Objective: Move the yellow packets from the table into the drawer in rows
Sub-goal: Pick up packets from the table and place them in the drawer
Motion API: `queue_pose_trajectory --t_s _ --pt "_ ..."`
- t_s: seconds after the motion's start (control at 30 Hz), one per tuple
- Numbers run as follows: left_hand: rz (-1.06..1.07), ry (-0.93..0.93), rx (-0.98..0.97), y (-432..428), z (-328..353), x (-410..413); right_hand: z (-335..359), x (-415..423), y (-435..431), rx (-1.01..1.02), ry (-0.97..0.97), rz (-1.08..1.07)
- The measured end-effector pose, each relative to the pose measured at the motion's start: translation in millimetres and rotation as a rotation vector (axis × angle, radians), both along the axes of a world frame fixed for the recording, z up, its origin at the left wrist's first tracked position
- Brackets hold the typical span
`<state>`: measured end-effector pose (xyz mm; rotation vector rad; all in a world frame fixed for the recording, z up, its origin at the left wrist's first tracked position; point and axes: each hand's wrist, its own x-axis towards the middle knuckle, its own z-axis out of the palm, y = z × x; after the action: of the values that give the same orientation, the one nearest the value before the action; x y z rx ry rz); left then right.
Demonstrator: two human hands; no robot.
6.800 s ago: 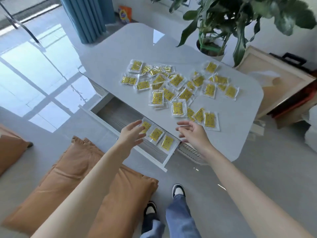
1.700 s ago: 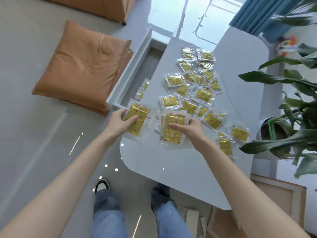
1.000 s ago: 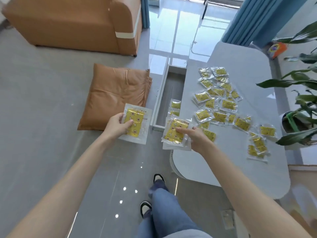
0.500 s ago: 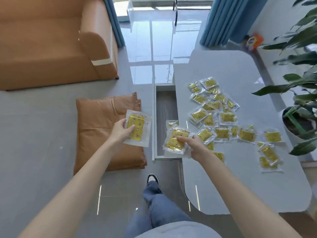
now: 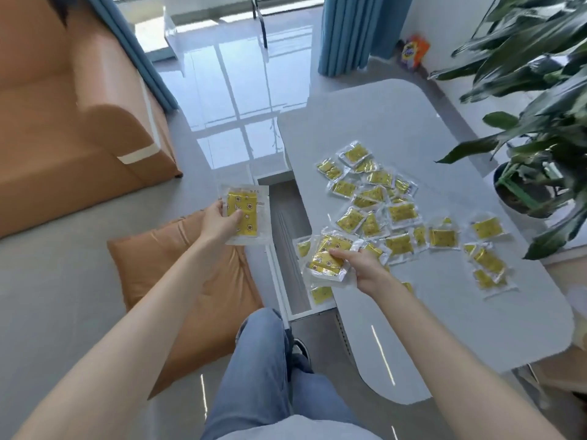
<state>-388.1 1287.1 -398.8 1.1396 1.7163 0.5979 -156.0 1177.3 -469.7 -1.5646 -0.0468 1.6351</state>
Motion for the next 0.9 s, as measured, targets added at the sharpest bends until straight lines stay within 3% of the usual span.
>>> queue_pose_trajectory --t_s 0.63,0.9 --pt "-0.106 -0.036 -0.24 75 -63 83 -38 26 15 -0.116 -0.053 -0.271" --pt "-0.279 0.007 -0.283 122 -83 132 -50 38 28 -0.22 -0.059 -0.385"
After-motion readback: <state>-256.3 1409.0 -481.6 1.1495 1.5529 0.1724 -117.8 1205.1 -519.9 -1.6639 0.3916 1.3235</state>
